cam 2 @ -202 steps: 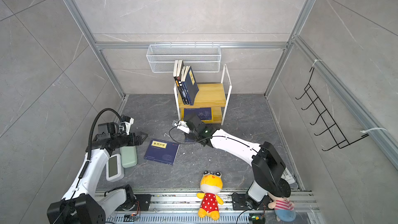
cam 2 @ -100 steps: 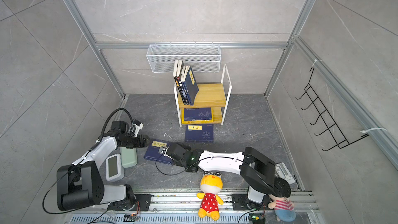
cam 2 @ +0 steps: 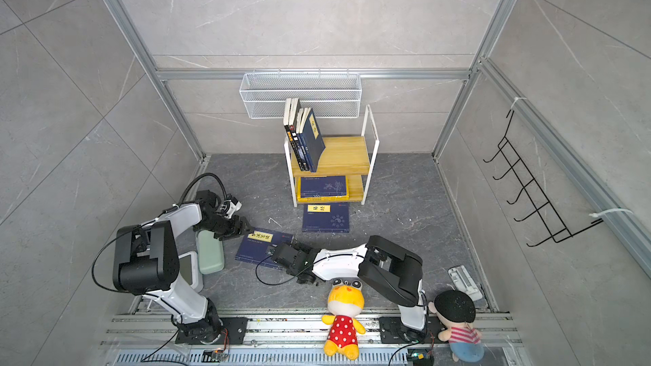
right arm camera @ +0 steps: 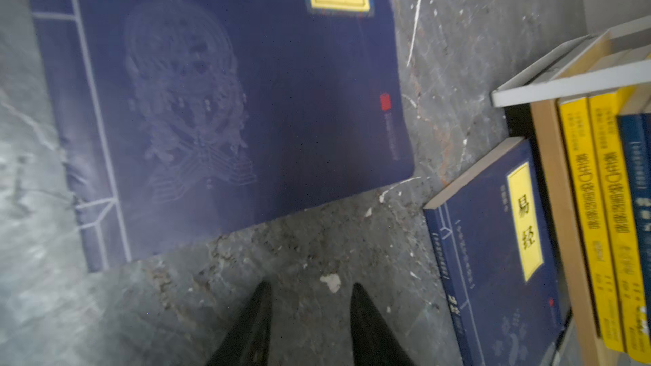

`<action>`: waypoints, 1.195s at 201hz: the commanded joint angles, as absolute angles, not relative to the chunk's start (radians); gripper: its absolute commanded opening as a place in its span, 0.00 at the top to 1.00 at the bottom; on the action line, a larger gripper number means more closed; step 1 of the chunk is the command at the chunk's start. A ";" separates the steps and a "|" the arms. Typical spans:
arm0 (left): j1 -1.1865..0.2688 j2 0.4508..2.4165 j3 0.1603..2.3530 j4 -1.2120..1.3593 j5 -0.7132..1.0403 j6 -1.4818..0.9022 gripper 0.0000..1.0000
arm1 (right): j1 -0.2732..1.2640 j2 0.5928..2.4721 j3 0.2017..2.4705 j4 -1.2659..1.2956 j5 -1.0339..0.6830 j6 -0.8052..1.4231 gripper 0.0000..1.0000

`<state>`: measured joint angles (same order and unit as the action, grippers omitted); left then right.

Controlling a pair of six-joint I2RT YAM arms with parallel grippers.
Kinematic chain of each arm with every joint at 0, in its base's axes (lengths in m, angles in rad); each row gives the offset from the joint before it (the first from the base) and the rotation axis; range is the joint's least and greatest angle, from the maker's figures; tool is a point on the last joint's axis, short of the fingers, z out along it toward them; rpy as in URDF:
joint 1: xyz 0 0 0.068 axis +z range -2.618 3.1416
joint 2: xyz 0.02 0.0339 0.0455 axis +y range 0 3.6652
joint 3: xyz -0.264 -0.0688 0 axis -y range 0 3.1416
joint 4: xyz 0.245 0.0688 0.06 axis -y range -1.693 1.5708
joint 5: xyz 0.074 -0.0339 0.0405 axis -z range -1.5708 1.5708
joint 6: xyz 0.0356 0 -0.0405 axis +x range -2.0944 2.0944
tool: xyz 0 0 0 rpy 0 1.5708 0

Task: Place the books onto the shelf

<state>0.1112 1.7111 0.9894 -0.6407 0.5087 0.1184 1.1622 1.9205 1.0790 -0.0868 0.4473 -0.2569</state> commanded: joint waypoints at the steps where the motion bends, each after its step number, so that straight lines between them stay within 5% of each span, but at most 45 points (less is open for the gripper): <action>1: 0.099 1.771 1.048 -0.704 0.544 0.108 0.30 | 1.140 1.971 1.102 -0.073 0.407 -0.235 0.61; 85: 0.076 1.779 1.078 -0.754 0.615 0.050 0.50 | 1.079 2.032 1.151 -0.046 0.356 -0.246 0.62; 183: 0.074 1.631 1.033 -0.740 0.604 -0.022 1.00 | 1.063 2.034 1.177 -0.043 0.357 -0.216 0.62; 240: 0.076 1.548 1.009 -0.726 0.637 -0.059 1.00 | 1.073 1.940 1.115 -0.064 0.399 -0.166 0.58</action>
